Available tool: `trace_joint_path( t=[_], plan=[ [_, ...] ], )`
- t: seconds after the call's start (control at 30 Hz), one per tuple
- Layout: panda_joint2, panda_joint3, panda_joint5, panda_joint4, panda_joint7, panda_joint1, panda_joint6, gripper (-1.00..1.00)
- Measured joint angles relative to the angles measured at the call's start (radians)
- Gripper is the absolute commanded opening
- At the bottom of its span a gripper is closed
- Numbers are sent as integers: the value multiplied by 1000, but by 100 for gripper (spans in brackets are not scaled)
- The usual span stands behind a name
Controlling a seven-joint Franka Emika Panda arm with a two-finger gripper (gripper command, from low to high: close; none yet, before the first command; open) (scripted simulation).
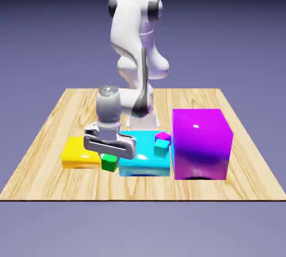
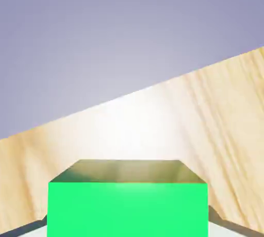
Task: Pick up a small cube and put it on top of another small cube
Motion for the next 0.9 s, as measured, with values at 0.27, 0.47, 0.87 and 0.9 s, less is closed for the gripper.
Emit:
trace_joint_path(
  t=[0.27, 0.47, 0.87, 0.9],
  plan=[
    [-290, -47, -58, -191, 80, -103, -99, -100],
    [-507, -82, -101, -333, 140, -183, -173, -100],
    [-353, -113, -119, -431, 161, -213, 78, 100],
    [-353, -113, -119, -431, 161, -213, 78, 100]
  ],
)
